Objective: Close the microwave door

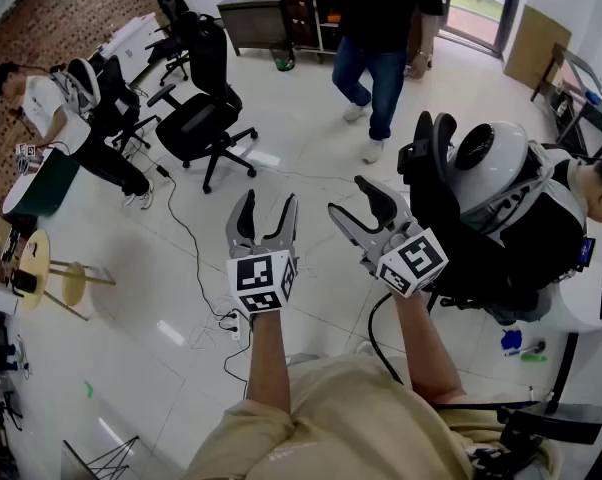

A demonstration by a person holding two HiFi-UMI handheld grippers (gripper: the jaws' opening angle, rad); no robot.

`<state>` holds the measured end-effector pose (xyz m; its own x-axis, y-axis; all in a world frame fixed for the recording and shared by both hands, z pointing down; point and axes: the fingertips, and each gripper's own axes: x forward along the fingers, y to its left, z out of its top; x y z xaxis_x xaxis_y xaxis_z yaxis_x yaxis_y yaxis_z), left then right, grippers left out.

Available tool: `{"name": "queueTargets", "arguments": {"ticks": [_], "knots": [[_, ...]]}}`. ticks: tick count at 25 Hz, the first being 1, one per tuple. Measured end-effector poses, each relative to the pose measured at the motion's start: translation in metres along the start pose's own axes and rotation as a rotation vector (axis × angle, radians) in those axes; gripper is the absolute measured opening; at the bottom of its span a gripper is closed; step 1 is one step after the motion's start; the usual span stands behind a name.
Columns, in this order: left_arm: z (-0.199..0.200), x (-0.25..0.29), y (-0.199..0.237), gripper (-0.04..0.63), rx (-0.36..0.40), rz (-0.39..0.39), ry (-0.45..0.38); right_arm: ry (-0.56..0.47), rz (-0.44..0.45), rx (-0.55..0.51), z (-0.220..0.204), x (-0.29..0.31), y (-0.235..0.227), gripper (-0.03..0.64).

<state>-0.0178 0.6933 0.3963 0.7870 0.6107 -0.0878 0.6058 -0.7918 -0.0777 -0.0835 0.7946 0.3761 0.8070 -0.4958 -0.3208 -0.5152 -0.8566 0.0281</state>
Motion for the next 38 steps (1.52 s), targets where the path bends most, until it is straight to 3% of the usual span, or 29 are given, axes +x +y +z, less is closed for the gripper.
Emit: {"name": "queueTargets", "arguments": {"ticks": [3,5,10,14,19,23,27,32,38], "knots": [[0.01,-0.003,0.038,0.304,0.062,-0.003,0.012,-0.045,0.006,0.036,0.003,0.047,0.014,0.264],[0.017,-0.019,0.086,0.302,0.088,0.035,0.015,-0.051,0.046,0.073,-0.002,0.093,0.041,0.264],[0.021,-0.089,0.243,0.298,0.087,0.25,0.03,-0.051,0.272,0.163,-0.033,0.22,0.153,0.264],[0.018,-0.152,0.332,0.293,0.166,0.474,0.048,-0.04,0.462,0.212,-0.06,0.28,0.238,0.264],[-0.032,-0.252,0.478,0.284,0.173,0.665,0.073,0.004,0.638,0.237,-0.15,0.374,0.377,0.264],[-0.046,-0.324,0.57,0.284,0.157,0.801,0.117,0.032,0.76,0.319,-0.182,0.445,0.465,0.264],[-0.079,-0.323,0.61,0.284,0.175,0.974,0.147,0.041,0.906,0.422,-0.234,0.503,0.464,0.264],[-0.115,-0.311,0.646,0.284,0.182,1.304,0.219,0.048,1.195,0.577,-0.289,0.57,0.455,0.264],[-0.136,-0.282,0.651,0.284,0.212,1.646,0.252,0.061,1.49,0.642,-0.33,0.63,0.445,0.264]]}}
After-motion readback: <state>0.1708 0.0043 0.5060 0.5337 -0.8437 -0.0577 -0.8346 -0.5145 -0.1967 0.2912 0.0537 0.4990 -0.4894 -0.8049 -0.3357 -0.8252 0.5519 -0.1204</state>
